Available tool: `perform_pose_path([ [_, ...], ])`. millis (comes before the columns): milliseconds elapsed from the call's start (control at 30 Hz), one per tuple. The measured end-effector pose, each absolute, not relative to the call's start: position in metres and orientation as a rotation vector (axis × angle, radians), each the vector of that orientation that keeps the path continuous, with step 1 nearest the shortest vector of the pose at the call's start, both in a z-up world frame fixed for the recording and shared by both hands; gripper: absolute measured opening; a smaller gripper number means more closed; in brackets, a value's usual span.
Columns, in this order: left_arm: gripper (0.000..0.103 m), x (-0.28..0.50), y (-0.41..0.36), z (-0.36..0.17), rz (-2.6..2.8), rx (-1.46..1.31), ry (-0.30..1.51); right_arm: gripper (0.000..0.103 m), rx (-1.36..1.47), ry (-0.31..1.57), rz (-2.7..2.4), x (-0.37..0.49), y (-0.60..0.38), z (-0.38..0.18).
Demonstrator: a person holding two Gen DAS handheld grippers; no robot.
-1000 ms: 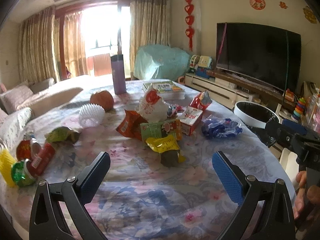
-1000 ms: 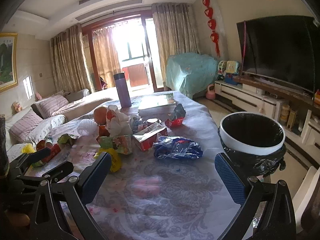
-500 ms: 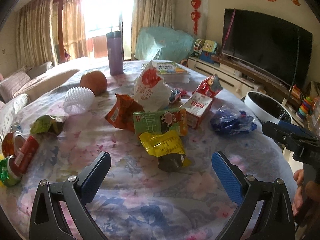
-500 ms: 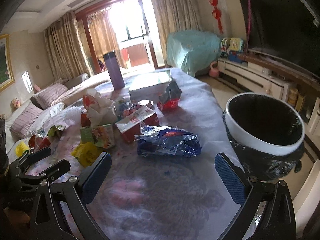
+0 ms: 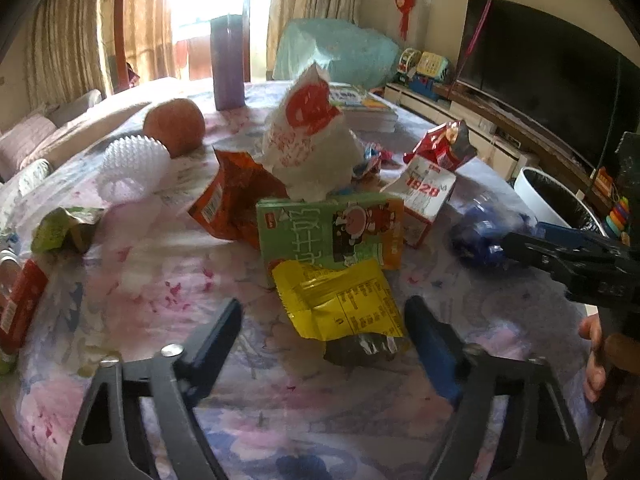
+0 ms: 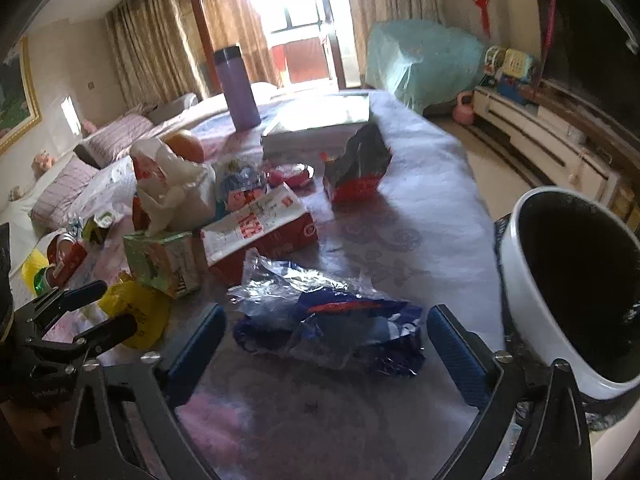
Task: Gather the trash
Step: 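Grasp the yellow wrapper with the left tool while the right tool grasps the blue bag, then carry the yellow wrapper and blue bag with both tools over the trash bin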
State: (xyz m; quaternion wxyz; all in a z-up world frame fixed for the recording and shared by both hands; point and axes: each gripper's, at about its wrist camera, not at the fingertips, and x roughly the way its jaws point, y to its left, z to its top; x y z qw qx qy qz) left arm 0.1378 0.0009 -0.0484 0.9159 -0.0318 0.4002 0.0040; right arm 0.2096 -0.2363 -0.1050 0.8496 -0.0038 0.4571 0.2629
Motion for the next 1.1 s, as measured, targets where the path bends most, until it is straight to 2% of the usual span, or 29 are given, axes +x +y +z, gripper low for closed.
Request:
perform_pose_path([
  [33, 0.064, 0.138, 0.001, -0.049, 0.001, -0.068, 0.834, 0.083, -0.004, 0.980, 0.559, 0.211, -0.237, -0.109],
  [67, 0.055, 0.137, 0.001, -0.050, -0.008, -0.071, 0.843, 0.077, 0.004, 0.996, 0.568, 0.212, -0.237, -0.112],
  [100, 0.044, 0.137, 0.002, -0.050, -0.016, -0.075, 0.849, 0.075, 0.023, 1.008, 0.580, 0.212, -0.238, -0.114],
  [167, 0.034, 0.137, 0.004, -0.049, -0.039, -0.089, 0.863, 0.070, 0.051, 1.007, 0.590, 0.211, -0.243, -0.113],
  [267, 0.029, 0.127, 0.003, -0.042, -0.052, -0.079, 0.850, 0.059, 0.074, 0.998, 0.595, 0.207, -0.248, -0.108],
  [300, 0.027, 0.121, 0.002, -0.037, -0.060, -0.076, 0.843, 0.051, 0.088, 0.996, 0.598, 0.204, -0.251, -0.106],
  [333, 0.027, 0.114, 0.000, -0.031, -0.071, -0.074, 0.835, 0.048, 0.103, 0.997, 0.602, 0.202, -0.252, -0.106],
  [867, 0.025, 0.053, -0.040, 0.014, -0.240, -0.005, 0.782, 0.046, 0.198, 0.909, 0.484, 0.178, -0.300, -0.078],
  [1100, 0.025, 0.085, -0.056, 0.010, -0.287, 0.055, 0.785, 0.046, 0.226, 0.893, 0.405, 0.172, -0.335, -0.072],
])
